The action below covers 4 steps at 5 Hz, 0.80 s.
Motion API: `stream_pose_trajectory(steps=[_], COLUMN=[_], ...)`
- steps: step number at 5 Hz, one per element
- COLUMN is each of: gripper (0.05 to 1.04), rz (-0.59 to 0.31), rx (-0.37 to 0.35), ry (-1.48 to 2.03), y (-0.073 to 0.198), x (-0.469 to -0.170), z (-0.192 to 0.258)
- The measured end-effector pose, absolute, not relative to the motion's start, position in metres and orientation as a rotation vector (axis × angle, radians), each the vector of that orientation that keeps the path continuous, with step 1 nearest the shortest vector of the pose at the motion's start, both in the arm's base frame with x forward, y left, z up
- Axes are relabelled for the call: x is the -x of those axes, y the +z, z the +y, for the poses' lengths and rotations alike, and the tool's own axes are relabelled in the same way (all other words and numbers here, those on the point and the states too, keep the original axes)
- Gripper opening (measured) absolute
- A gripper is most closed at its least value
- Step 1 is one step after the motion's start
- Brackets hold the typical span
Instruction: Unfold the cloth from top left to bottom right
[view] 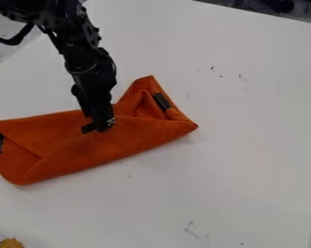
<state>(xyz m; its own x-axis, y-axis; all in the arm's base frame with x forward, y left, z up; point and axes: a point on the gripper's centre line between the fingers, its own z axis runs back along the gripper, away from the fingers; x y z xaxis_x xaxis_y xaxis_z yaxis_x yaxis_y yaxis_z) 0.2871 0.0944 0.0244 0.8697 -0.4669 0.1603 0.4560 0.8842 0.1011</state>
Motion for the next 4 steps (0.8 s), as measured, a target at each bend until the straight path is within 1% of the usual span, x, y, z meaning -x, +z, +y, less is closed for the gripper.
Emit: stream_pose_trajectory(steps=[1,2,3,4], gripper=[0.989,1.001,0.951,0.75], rz=[-0.172,-0.159,-0.155,-0.149], rx=[-0.054,-0.042,-0.036,-0.031], ry=[-0.493,-0.494,-0.481,-0.484], y=[0.024,0.0195,0.0189,0.0165], x=[-0.2892,-0.2888,-0.2881,-0.2859], z=[0.1014,0.1008,0.1003,0.0994])
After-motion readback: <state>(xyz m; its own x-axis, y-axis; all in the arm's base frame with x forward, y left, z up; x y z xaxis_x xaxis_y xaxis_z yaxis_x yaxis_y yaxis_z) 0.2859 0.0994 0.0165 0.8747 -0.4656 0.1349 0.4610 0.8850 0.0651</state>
